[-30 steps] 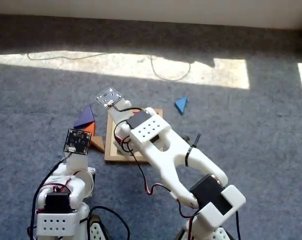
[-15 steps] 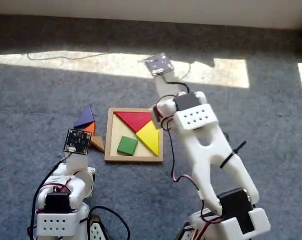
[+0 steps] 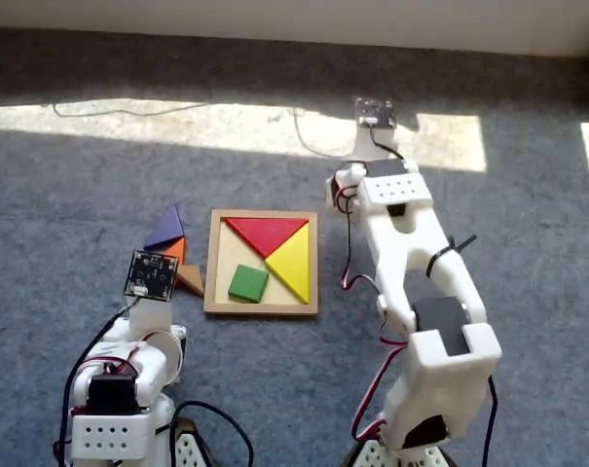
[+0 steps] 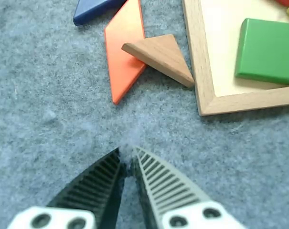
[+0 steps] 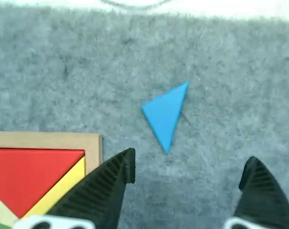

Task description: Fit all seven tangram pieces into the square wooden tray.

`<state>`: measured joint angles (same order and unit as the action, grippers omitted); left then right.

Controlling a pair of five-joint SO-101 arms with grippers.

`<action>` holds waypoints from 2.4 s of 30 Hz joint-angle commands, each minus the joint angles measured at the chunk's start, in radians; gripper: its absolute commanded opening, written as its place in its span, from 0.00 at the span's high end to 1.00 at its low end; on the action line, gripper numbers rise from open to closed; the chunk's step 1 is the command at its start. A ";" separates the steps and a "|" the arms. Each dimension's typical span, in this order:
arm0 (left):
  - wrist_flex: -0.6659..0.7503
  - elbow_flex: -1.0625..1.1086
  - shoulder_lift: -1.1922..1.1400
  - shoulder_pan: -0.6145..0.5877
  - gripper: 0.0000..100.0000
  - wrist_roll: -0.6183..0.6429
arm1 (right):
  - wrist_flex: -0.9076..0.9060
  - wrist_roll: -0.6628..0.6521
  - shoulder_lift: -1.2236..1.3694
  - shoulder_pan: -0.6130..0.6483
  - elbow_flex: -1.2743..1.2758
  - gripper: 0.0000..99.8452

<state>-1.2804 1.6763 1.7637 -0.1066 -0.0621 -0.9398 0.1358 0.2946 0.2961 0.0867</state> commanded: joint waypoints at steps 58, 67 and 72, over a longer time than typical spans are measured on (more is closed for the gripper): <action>-0.003 0.021 0.007 0.004 0.99 -0.005 | -0.260 0.003 -0.426 0.088 0.128 0.95; -0.003 0.021 0.007 0.004 0.99 -0.005 | -0.424 0.011 -0.450 0.084 0.220 0.80; -0.003 0.021 0.007 0.004 0.99 -0.005 | -0.340 0.012 -0.415 0.088 0.312 0.79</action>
<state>-1.2804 1.6763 1.7637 -0.1066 -0.0621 -1.3372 0.1358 -0.1151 0.3759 0.3828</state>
